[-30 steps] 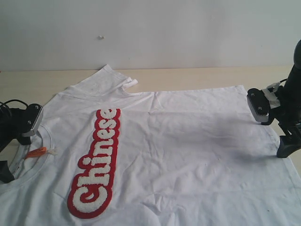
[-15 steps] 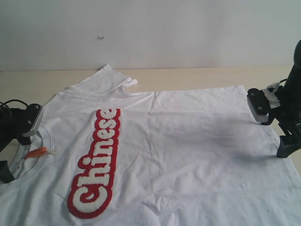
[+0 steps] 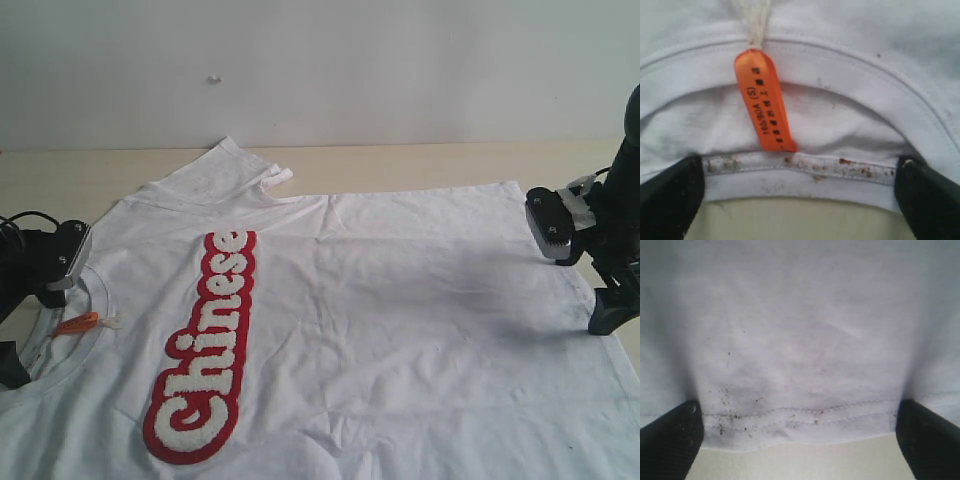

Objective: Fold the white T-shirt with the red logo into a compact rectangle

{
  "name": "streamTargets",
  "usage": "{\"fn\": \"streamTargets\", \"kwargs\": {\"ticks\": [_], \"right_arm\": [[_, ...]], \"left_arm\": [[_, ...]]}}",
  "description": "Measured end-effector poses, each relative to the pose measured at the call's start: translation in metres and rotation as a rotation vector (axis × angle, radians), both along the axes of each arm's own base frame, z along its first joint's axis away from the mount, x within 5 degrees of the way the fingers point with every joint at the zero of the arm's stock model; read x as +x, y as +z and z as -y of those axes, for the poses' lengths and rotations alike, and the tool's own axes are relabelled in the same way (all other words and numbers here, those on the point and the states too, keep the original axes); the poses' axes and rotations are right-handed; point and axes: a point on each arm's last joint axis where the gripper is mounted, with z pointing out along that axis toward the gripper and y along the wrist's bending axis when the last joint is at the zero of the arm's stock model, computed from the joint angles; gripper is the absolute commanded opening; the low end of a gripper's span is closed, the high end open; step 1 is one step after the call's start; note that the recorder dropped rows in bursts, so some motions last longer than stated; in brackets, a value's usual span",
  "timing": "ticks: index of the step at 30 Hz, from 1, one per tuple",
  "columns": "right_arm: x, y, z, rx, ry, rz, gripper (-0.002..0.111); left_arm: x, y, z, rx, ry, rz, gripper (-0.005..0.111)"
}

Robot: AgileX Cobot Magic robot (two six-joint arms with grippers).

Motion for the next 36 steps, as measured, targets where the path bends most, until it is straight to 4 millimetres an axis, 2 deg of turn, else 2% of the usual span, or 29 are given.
{"fn": "streamTargets", "kwargs": {"ticks": [25, 32, 36], "right_arm": [[0.0004, 0.0, 0.0002, -0.003, -0.013, 0.004, 0.104], [0.0004, 0.0, 0.0002, -0.003, -0.013, 0.004, 0.094], [0.0005, 0.0, 0.0005, -0.006, -0.008, 0.005, 0.077]], "left_arm": [[0.0, 0.0, 0.0, 0.0, 0.0, 0.0, 0.105], [0.0, 0.0, 0.0, 0.0, 0.0, 0.0, 0.105], [0.0, 0.0, 0.0, 0.0, 0.0, 0.0, 0.105]]}}
